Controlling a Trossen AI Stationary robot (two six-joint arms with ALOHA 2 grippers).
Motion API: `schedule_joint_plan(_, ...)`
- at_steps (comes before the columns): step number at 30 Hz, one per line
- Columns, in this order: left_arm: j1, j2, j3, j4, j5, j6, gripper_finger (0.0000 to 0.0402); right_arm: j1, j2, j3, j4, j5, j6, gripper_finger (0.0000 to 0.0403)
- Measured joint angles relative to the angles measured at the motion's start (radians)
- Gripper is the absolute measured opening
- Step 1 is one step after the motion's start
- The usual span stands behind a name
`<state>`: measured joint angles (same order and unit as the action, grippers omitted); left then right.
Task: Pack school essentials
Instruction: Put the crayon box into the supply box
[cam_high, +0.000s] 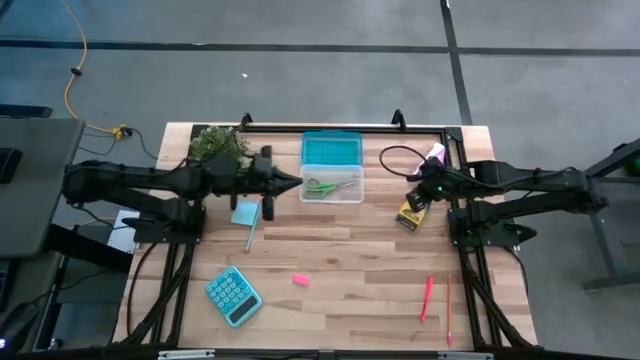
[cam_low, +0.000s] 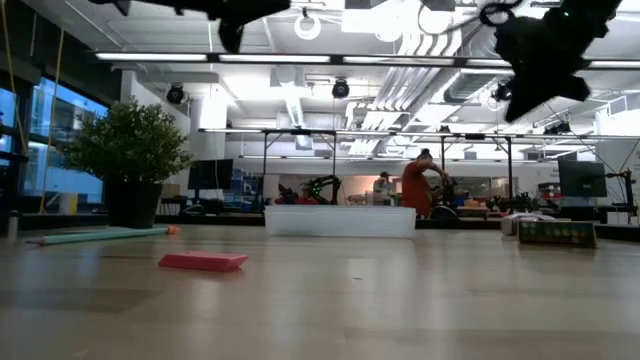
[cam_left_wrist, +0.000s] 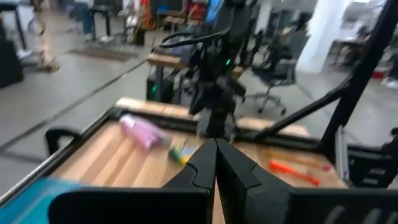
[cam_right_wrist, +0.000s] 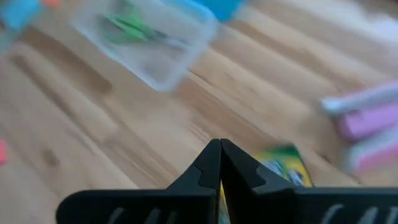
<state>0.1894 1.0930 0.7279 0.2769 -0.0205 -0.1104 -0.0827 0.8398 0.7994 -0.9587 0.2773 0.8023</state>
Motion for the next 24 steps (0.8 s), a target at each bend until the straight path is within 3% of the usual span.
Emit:
schedule_joint_plan(4, 0.0, 0.036, 0.007, 0.101, 0.026, -0.014, 0.0, 0.021, -0.004, 0.0, 0.192, -0.004, -0.145, 0.0)
schedule_joint_plan(8, 0.0, 0.031, 0.006, 0.103, 0.035, -0.018, 0.0, 0.042, -0.005, 0.0, 0.403, -0.059, -0.299, 0.0)
schedule_joint_plan(13, 0.0, 0.011, 0.006, 0.114, 0.036, -0.018, 0.0, 0.047, -0.006, -0.012, 0.585, -0.103, -0.376, 0.0)
schedule_joint_plan(16, 0.0, 0.005, 0.006, 0.116, 0.036, -0.018, 0.0, 0.043, -0.018, -0.014, 0.503, -0.091, -0.326, 0.0)
schedule_joint_plan(19, 0.0, 0.005, 0.006, 0.111, 0.036, -0.028, 0.0, 0.013, -0.03, -0.014, 0.303, -0.068, -0.204, 0.0)
schedule_joint_plan(24, 0.0, 0.005, 0.005, 0.108, 0.036, -0.028, 0.0, -0.121, 0.011, -0.014, -0.041, -0.14, -0.069, 0.0)
